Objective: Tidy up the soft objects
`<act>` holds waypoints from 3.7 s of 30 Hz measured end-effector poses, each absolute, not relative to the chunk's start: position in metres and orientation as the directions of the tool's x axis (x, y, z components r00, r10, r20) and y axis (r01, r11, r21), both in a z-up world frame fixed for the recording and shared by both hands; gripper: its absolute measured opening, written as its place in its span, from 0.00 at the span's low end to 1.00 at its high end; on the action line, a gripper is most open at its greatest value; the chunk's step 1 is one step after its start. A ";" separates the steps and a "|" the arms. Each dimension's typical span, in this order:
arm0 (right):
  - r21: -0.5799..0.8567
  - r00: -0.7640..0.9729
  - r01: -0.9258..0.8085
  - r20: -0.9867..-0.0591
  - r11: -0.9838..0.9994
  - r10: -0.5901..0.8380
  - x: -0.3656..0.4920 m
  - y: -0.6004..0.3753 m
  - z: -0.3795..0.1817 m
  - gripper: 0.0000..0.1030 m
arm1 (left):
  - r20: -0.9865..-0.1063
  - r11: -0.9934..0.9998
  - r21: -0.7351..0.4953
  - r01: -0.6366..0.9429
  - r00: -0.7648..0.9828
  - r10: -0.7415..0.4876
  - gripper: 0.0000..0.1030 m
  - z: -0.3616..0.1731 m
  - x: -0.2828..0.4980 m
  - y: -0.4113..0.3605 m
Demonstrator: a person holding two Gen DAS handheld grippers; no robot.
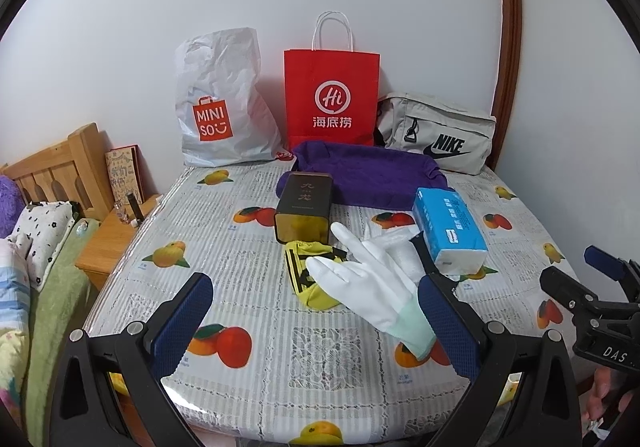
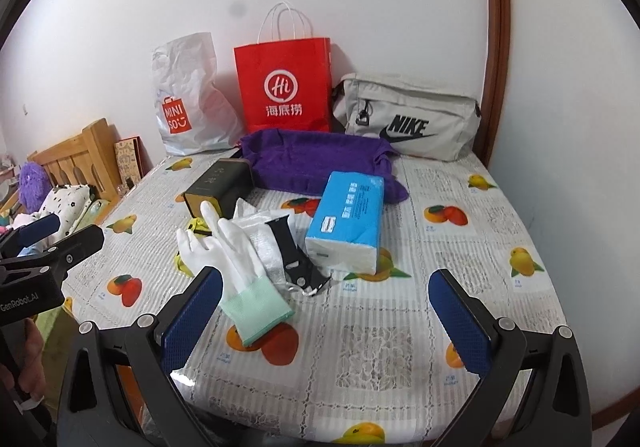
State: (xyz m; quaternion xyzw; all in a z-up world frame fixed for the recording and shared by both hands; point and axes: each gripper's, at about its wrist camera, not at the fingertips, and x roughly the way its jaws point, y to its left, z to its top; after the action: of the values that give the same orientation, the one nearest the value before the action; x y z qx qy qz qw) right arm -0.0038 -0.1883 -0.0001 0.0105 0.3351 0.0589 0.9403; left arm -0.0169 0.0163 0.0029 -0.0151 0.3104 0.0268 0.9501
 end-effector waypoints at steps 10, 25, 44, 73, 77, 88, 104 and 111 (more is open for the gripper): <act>0.022 0.726 -0.146 -0.677 0.989 0.122 0.025 -0.185 -0.033 0.99 | -0.635 0.993 -0.088 -0.084 0.772 0.009 1.00 -0.024 0.012 0.041; 0.107 0.582 -0.113 -0.798 0.988 0.153 0.080 -0.191 -0.116 0.98 | -0.700 0.983 -0.180 -0.016 0.704 -0.117 1.00 -0.087 0.057 0.039; 0.163 0.553 -0.118 -0.809 0.980 0.201 0.107 -0.215 -0.153 0.99 | -0.753 0.995 -0.095 0.030 0.651 -0.091 0.99 -0.133 0.096 -0.014; 0.249 0.522 -0.327 -0.757 0.911 0.394 0.127 -0.159 -0.120 0.52 | -0.726 0.967 -0.250 0.053 0.650 -0.223 0.08 -0.087 0.091 0.046; 0.242 0.507 -0.337 -0.768 0.910 0.392 0.137 -0.148 -0.127 0.52 | -0.738 0.964 -0.265 0.025 0.638 -0.220 0.08 -0.092 0.096 0.058; 0.219 0.472 -0.379 -0.790 0.899 0.391 0.125 -0.155 -0.115 0.27 | -0.752 0.956 -0.290 0.035 0.610 -0.250 0.08 -0.098 0.109 0.063; 0.278 0.358 -0.202 -0.872 0.939 0.335 0.104 -0.199 -0.147 0.30 | -0.795 0.955 -0.296 0.023 0.548 -0.259 0.08 -0.108 0.123 0.082; 0.198 0.414 -0.222 -0.867 0.955 0.276 0.113 -0.193 -0.140 0.36 | -0.817 0.956 -0.290 0.031 0.513 -0.265 0.08 -0.113 0.123 0.075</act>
State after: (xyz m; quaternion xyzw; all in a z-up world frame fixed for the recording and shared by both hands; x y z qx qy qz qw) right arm 0.1135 -0.1928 -0.1400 0.0261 0.5204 0.1481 0.8406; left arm 0.1227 0.0749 -0.1129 -0.1201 0.4860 -0.0858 0.8614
